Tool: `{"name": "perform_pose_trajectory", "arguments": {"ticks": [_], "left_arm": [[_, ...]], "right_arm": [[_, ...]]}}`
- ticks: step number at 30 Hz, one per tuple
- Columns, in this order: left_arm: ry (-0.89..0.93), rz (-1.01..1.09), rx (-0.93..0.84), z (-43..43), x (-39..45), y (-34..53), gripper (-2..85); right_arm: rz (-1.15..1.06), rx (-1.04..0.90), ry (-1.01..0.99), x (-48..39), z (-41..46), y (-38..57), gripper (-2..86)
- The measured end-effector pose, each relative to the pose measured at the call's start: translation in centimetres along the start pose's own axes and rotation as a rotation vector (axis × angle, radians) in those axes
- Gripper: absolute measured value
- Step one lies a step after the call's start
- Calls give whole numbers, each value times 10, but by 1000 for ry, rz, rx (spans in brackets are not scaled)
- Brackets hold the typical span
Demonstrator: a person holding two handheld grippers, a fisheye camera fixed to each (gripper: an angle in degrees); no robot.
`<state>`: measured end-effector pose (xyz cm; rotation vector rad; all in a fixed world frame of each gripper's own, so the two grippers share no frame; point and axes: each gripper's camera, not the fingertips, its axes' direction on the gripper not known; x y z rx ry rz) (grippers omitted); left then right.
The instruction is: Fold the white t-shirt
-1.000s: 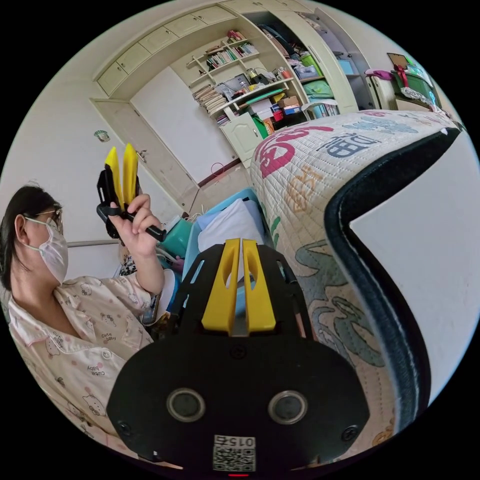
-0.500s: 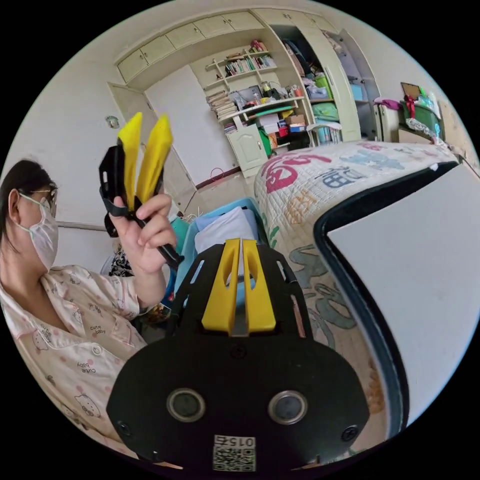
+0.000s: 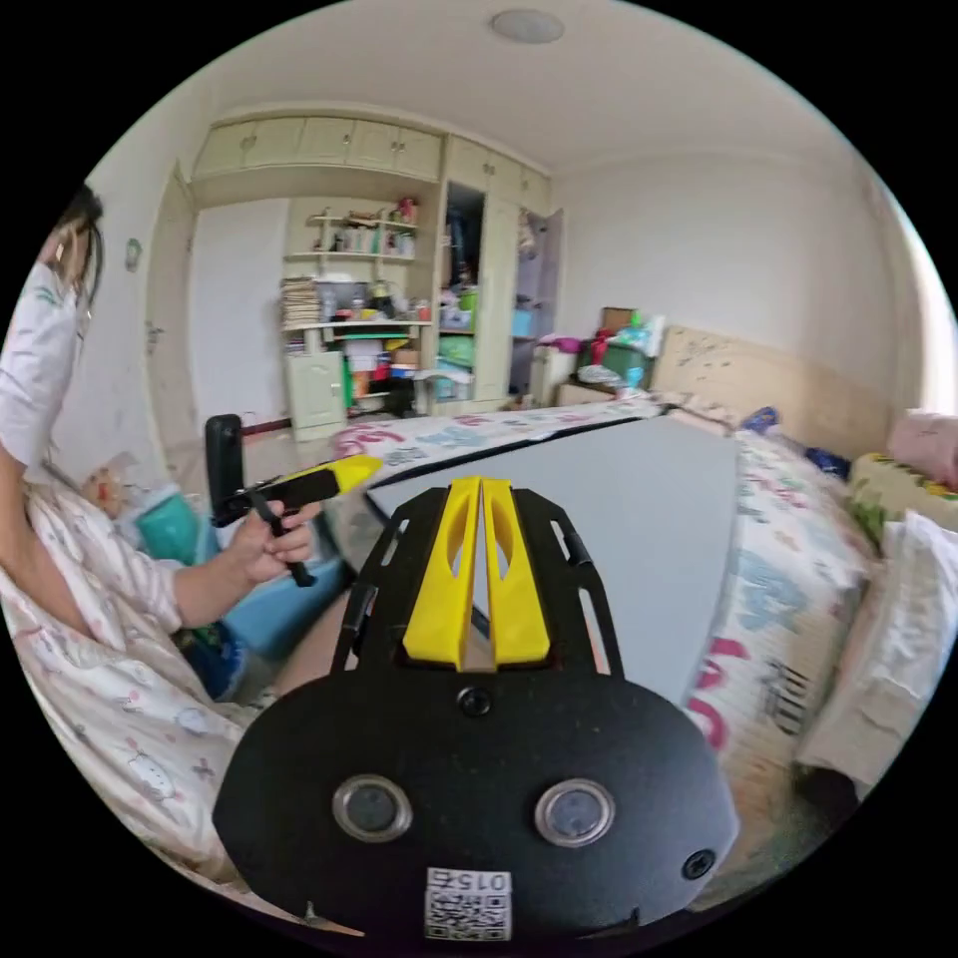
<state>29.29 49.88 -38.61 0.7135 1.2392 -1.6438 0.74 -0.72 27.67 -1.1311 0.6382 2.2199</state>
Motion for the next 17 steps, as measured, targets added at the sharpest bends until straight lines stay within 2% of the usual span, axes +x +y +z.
{"name": "perform_pose_trajectory", "arguments": {"ticks": [2, 5, 8, 12, 17], "left_arm": [[68, 33, -40, 39, 10, -10, 79], [149, 84, -96, 82, 24, -25, 87], [217, 128, -106, 115, 33, -39, 89], [324, 100, -144, 157, 40, -61, 88], [371, 101, -178, 188, 50, -66, 95]], "right_arm": [[53, -20, 273, 4, -13, -5, -2], [88, -42, 495, 8, -31, -23, 1], [119, -39, 632, 16, -38, -49, 15], [176, -57, 700, 34, -19, -91, 51], [142, -198, 678, 58, 73, -180, 76]]}}
